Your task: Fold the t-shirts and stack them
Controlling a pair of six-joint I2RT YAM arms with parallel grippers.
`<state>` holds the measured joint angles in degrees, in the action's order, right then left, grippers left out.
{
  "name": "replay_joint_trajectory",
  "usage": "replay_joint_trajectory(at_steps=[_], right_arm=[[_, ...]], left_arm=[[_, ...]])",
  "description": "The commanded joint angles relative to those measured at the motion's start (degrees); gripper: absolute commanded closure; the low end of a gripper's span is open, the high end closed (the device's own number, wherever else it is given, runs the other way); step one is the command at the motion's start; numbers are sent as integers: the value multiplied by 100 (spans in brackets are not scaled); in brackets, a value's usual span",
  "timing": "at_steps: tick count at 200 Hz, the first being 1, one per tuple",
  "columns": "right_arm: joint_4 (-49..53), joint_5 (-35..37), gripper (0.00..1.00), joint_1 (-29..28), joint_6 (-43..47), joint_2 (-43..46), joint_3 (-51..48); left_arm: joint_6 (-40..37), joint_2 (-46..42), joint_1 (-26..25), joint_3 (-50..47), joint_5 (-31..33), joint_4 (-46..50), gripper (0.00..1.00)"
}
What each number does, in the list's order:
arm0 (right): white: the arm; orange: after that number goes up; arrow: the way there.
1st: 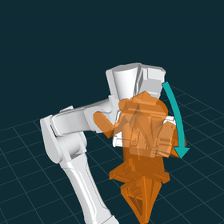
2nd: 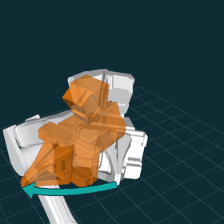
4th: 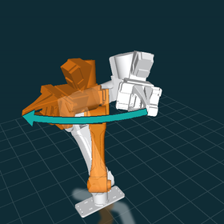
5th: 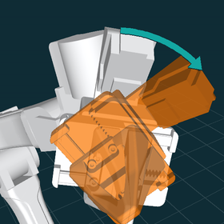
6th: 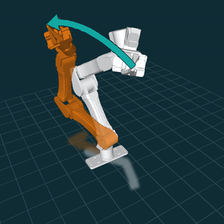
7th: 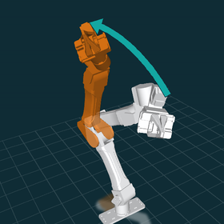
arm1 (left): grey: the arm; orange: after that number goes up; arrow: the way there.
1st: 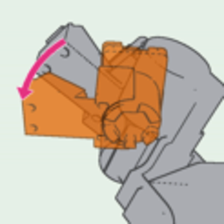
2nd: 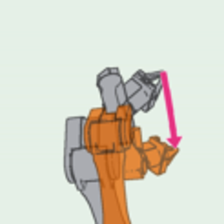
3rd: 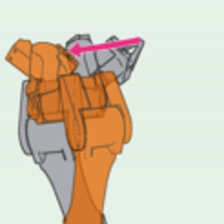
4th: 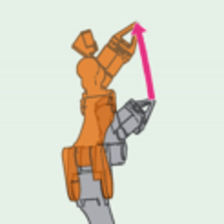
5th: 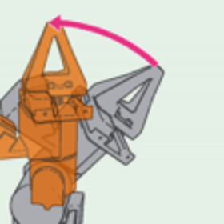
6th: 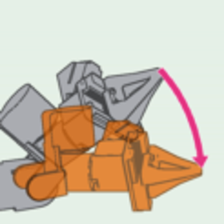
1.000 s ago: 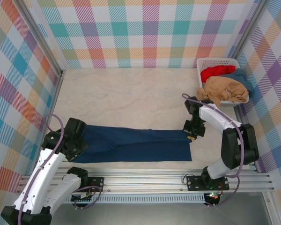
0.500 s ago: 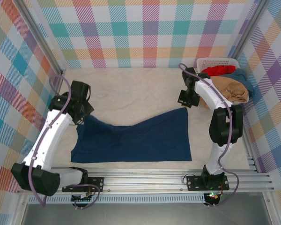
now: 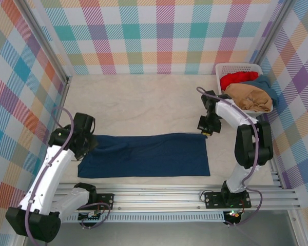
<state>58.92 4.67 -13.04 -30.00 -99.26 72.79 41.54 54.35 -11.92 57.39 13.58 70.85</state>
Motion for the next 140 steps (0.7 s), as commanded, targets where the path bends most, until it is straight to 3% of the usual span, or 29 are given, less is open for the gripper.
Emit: replay_joint_trajectory(at_steps=[1, 57, 106, 140], right_arm=[[-13, -27, 100, 21, -168, 341, -375], [-158, 110, 100, 21, -309, 390, -1110], [-221, 200, 100, 21, -314, 311, -1197], [-239, 212, 100, 21, -311, 346, -1206]], left_arm=[[177, -297, -21, -303, 54, 362, 100], [518, -595, -36, -737, 239, 533, 100], [792, -522, -30, -1010, 127, 403, 100], [1128, -645, -41, -960, 452, 675, 100]])
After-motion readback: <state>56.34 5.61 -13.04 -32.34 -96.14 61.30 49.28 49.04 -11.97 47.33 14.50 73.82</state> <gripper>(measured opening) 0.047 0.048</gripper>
